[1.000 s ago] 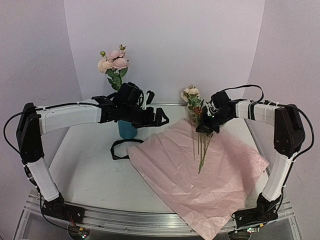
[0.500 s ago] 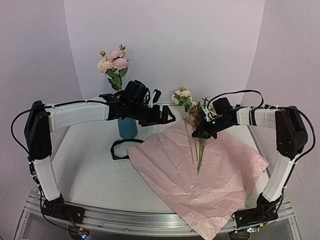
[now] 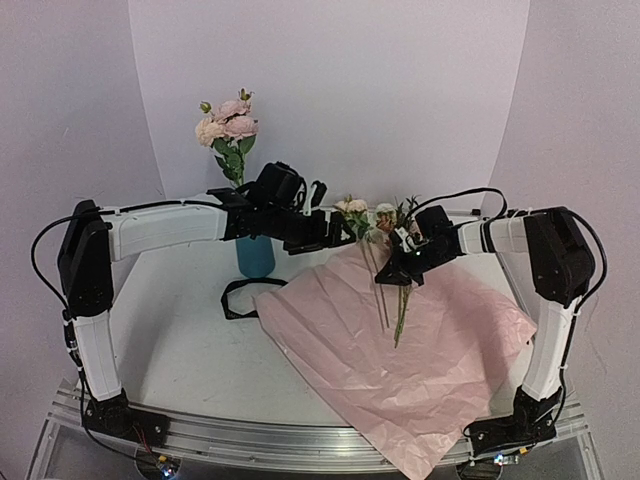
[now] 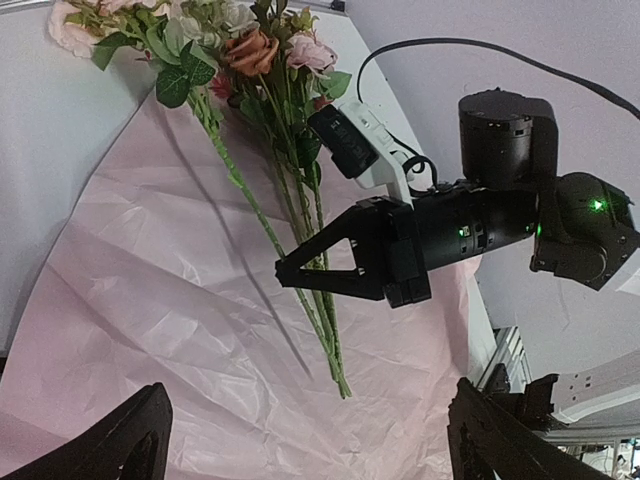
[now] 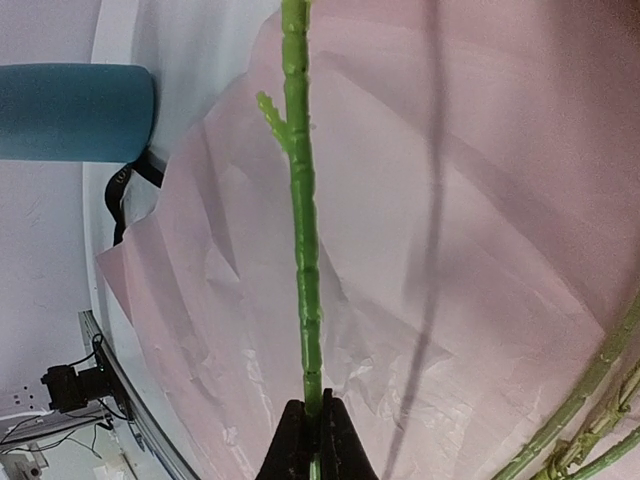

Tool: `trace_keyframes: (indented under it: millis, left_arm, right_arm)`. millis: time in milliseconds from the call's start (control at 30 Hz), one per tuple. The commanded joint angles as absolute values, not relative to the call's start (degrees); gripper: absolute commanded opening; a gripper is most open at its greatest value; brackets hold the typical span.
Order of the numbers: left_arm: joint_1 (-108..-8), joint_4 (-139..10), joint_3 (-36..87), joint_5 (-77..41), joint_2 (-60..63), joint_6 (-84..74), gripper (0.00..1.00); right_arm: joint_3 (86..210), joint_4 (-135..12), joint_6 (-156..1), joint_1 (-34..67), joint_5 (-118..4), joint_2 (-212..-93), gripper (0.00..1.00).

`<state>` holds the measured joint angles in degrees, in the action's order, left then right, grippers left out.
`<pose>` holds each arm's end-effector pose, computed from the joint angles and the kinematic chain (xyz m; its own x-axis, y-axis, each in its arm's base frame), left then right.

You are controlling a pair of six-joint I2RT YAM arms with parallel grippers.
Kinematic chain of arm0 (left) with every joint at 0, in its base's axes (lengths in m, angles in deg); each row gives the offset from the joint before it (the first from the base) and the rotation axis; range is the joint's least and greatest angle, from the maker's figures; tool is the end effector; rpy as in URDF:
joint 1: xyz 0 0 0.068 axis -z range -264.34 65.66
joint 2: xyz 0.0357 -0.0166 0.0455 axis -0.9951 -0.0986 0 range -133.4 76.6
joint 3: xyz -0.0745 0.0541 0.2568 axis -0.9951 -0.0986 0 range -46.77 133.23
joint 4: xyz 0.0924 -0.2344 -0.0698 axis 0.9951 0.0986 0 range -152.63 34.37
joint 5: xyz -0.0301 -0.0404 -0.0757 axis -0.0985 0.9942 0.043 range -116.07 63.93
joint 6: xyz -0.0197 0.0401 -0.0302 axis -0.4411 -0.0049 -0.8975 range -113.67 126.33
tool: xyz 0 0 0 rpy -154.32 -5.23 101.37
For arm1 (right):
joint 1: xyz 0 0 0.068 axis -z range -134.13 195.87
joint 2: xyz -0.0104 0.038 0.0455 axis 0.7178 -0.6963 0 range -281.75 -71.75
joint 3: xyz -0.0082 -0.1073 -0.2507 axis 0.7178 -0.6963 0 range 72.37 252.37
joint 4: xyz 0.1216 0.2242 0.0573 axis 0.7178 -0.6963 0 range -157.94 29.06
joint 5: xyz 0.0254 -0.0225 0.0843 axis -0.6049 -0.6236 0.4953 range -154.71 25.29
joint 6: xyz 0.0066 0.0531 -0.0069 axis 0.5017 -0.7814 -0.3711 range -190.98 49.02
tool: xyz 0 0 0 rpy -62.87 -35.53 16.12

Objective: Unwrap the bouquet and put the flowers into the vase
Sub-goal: Pick up the fake flower from the wrapping paper.

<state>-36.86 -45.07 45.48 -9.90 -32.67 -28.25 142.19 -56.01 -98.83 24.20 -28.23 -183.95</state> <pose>0.2955 -0.3369 0.2869 -0.8056 0.0719 -0.5881 0.4926 0.6328 -0.5974 0.3849 0.1758 0.1746 -0.8434 0.0691 -0.5329 -0.3862 0.6115 0.6906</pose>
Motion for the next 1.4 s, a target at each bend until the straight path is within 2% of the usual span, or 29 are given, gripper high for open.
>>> trace_keyframes:
  millis: [0,233,700,1000,1100,1367]
  left_arm:
    - [-36.7,-46.1,47.9,-11.3,-32.6,-29.2,0.97]
    - [-36.7,-46.2,48.7,-11.6,-32.4,-30.0,0.96]
    - [-36.7,-50.9,61.3,-9.1,-37.9,-34.3,0.94]
    - [-36.8,-60.2,61.9,-8.8,-38.6,-38.2,0.86]
    - [-36.8,-61.3,63.0,-8.6,-39.4,-39.5,0.79]
    - [-37.4,-62.4,64.9,-7.1,-41.8,-42.8,0.71]
  right_arm:
    - [146.8,-56.3,-95.9,23.9,-23.8,-184.4,0.0]
    - [144.4,-56.1,-92.2,23.1,-23.4,-178.2,0.0]
    - [140.6,-53.7,-91.8,22.9,-18.9,-164.0,0.0]
    - [139.3,-53.6,-91.5,22.9,-15.4,-159.6,0.0]
    - [138.7,-53.6,-91.3,22.9,-14.6,-158.8,0.0]
    - [137.3,-53.6,-90.4,22.9,-13.1,-157.1,0.0]
